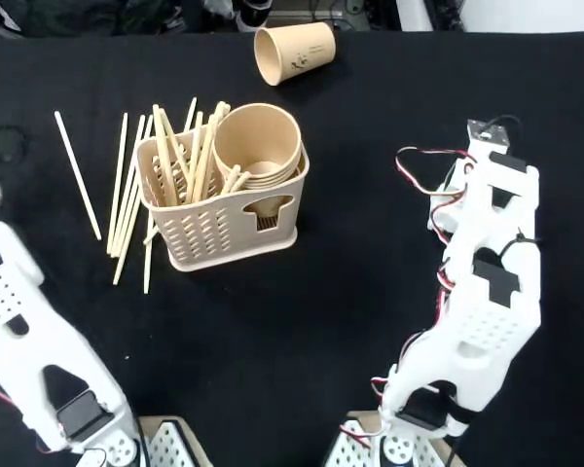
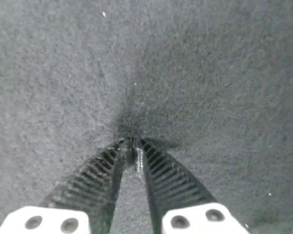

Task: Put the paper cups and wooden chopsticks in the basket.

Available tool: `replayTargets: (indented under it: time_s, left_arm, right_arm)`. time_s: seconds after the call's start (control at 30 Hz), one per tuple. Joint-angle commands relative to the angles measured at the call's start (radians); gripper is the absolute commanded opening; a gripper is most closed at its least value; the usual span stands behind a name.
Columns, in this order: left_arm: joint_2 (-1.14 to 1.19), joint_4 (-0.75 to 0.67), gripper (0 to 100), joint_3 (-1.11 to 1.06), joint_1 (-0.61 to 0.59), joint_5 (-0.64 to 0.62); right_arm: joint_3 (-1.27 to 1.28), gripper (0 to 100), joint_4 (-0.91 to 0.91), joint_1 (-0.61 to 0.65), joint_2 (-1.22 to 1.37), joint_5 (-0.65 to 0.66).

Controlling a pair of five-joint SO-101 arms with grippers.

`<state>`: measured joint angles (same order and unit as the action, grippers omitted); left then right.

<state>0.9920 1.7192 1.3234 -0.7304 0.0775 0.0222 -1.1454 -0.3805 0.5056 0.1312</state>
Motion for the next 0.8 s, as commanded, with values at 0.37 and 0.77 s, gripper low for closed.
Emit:
replayTargets:
  time_s: [0.37,0.77]
  left_arm:
    - [-0.862,0.043,3,-0.478,0.137,-0.226]
    - [-1.749,-0.632,3,-1.425,0.486,-0.175]
  right_arm:
    - [0.005,1.2,0.003,-0.002,-0.024,0.002]
    - [0.005,1.2,0.003,0.000,-0.024,0.002]
